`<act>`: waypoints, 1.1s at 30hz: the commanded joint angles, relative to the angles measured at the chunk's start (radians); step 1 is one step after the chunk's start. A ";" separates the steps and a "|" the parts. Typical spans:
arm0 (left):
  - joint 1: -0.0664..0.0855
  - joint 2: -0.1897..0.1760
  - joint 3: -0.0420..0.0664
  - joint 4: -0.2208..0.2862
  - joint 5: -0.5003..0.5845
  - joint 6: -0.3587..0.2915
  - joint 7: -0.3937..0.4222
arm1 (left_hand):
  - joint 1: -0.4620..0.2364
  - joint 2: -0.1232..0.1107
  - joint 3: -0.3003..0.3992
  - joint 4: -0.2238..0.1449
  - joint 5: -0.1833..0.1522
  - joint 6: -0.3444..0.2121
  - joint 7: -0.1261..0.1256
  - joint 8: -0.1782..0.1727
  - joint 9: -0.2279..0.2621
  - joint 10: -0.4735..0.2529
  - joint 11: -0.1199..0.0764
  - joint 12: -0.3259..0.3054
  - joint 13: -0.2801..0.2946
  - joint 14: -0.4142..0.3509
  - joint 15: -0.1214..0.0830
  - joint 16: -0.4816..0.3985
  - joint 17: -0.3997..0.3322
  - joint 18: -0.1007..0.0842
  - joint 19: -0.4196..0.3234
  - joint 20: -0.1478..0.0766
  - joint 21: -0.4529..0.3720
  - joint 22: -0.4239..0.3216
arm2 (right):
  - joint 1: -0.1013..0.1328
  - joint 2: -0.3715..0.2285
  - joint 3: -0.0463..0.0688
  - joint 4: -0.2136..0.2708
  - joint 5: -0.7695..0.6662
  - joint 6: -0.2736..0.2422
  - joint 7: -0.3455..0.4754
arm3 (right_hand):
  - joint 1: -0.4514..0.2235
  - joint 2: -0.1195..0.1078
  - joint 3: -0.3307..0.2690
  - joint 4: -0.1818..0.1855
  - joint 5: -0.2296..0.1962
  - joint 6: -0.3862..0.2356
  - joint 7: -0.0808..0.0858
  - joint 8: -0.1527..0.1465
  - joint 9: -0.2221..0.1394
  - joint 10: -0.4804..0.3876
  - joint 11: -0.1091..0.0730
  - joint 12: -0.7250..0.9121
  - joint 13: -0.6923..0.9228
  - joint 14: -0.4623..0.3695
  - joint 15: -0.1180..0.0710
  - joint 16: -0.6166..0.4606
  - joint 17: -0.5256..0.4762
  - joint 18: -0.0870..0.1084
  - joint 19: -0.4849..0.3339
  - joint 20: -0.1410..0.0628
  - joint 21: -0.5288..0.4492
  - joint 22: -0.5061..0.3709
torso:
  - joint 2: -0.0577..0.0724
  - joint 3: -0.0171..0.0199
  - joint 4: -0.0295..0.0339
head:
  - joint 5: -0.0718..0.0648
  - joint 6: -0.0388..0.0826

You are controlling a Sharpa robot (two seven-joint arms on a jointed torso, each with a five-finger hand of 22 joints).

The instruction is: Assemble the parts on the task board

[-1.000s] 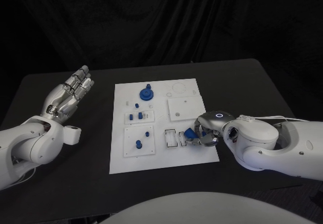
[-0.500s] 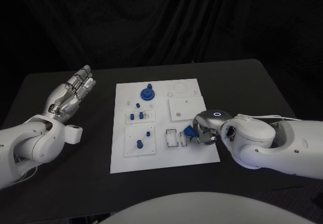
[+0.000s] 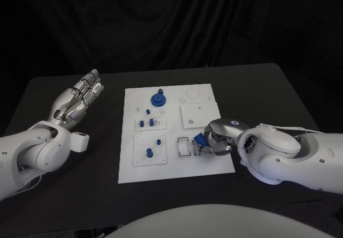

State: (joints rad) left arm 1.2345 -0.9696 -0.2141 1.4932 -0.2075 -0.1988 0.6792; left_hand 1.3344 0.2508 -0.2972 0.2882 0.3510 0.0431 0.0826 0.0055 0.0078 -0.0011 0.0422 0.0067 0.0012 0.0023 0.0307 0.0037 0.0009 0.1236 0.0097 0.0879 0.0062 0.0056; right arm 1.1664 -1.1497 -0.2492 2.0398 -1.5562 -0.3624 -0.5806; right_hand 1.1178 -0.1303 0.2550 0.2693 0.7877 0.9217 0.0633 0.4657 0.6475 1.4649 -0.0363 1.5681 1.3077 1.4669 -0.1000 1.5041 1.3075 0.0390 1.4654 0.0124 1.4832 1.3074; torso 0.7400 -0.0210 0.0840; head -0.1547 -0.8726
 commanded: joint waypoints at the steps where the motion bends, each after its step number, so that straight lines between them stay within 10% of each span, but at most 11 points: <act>1: -0.002 0.001 0.001 0.000 0.003 0.014 0.059 | 0.011 0.002 0.006 0.001 0.007 -0.001 0.006 0.004 0.001 0.001 0.006 -0.007 -0.001 -0.002 0.007 -0.004 -0.001 0.001 0.000 0.004 0.002 0.001 | -0.002 -0.007 0.000 0.015 0.163 -0.145 0.067 | 0.007 0.013 0.085 -0.079 0.019 0.043 -0.037 0.006 0.033 0.106 -0.007 0.003 0.263 0.079 -0.007 0.005 0.120 -0.015 0.068 -0.008 0.003 0.232 | 0.000 -0.0001 -0.0001 | 0.001 0.000; 18: -0.004 0.001 0.001 0.004 0.003 0.014 0.055 | 0.016 0.002 0.008 0.001 0.011 -0.001 0.006 0.004 0.002 0.001 0.006 -0.007 -0.001 -0.002 0.009 -0.004 -0.001 0.001 0.000 0.005 0.002 0.001 | -0.002 0.019 0.000 0.019 0.526 -0.186 0.116 | -0.048 0.026 0.086 -0.055 -0.019 0.035 -0.035 0.001 0.041 0.106 -0.008 0.003 0.263 0.077 -0.004 0.001 0.109 -0.012 0.063 -0.006 -0.008 0.228 | 0.000 0.0000 0.0000 | 0.008 0.000; 33: -0.004 0.001 0.001 0.009 0.003 0.013 0.054 | 0.019 0.001 0.008 0.001 0.014 -0.001 0.006 0.004 0.002 0.001 0.006 -0.007 -0.001 -0.002 0.010 -0.004 -0.001 0.000 0.001 0.006 0.002 0.001 | -0.002 0.075 0.001 -0.021 0.550 -0.156 0.114 | -0.110 0.040 0.055 -0.008 -0.230 0.003 -0.016 -0.037 0.028 0.106 0.010 0.003 0.263 0.073 0.010 -0.005 0.091 -0.007 0.053 0.007 -0.029 0.220 | 0.000 -0.0003 0.0004 | 0.030 0.000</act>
State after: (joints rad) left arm 1.2326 -0.9698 -0.2141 1.4997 -0.2074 -0.1941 0.6792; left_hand 1.3419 0.2507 -0.2945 0.2910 0.3588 0.0431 0.0825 0.0055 0.0077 -0.0012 0.0420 0.0067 0.0009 -0.0014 0.0342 0.0037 0.0015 0.1237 0.0097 0.0878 0.0061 0.0060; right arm 1.1664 -1.0752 -0.2486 2.0198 -1.0247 -0.5229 -0.4748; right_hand 1.0102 -0.0910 0.3026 0.2634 0.5559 0.9180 0.0593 0.4328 0.6759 1.4668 -0.0340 1.5681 1.3074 1.4650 -0.0973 1.5020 1.3075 0.0390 1.4654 0.0125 1.4577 1.3074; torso 0.7400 -0.0214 0.0842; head -0.1256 -0.8726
